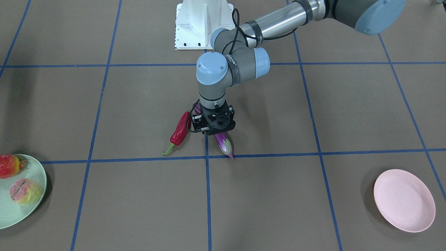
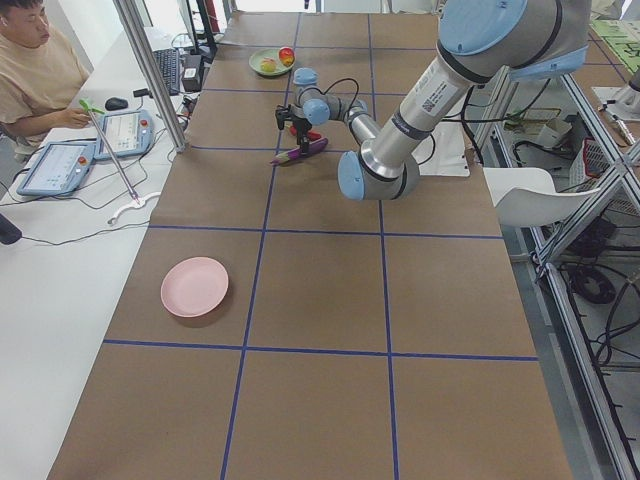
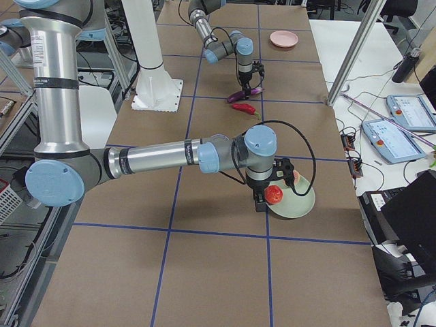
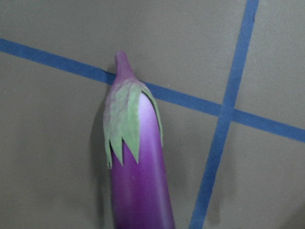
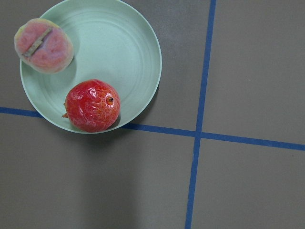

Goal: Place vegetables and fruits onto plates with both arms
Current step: 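Carry the eggplant with the left gripper onto the pink plate and release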

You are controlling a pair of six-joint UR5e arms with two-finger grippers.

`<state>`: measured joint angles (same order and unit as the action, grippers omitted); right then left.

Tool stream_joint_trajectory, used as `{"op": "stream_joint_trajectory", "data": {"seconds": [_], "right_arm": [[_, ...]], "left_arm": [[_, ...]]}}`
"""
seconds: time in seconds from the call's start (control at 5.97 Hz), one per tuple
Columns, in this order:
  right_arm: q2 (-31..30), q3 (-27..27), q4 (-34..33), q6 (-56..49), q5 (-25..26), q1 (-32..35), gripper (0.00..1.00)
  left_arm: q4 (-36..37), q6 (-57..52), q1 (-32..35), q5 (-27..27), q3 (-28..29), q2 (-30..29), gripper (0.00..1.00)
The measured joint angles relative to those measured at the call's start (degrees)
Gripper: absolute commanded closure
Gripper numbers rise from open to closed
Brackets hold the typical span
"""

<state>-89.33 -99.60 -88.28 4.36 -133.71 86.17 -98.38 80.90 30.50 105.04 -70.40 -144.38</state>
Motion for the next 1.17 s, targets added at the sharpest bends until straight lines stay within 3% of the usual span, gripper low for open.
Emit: {"op": "stream_joint_trajectory", "data": {"seconds": [0.5,0.84,1.17], "right_arm": [[0.0,-0.1,0.1,0.0,-1.4,0.0,0.00],[0.0,0.1,0.1,0.0,-1.4,-0.1,0.00],[0.1,0.4,0.0,-0.1,-1.3,-0.1,0.00]], "left_arm": [[6.4,-12.0,5.7,2.1,-4.4,0.0,1.00],[9.6,-29.7,17.4,11.9,-6.0,2.9,1.00],[9.6,-52.1,29.1,19.5,1.3,5.7,1.00]]}}
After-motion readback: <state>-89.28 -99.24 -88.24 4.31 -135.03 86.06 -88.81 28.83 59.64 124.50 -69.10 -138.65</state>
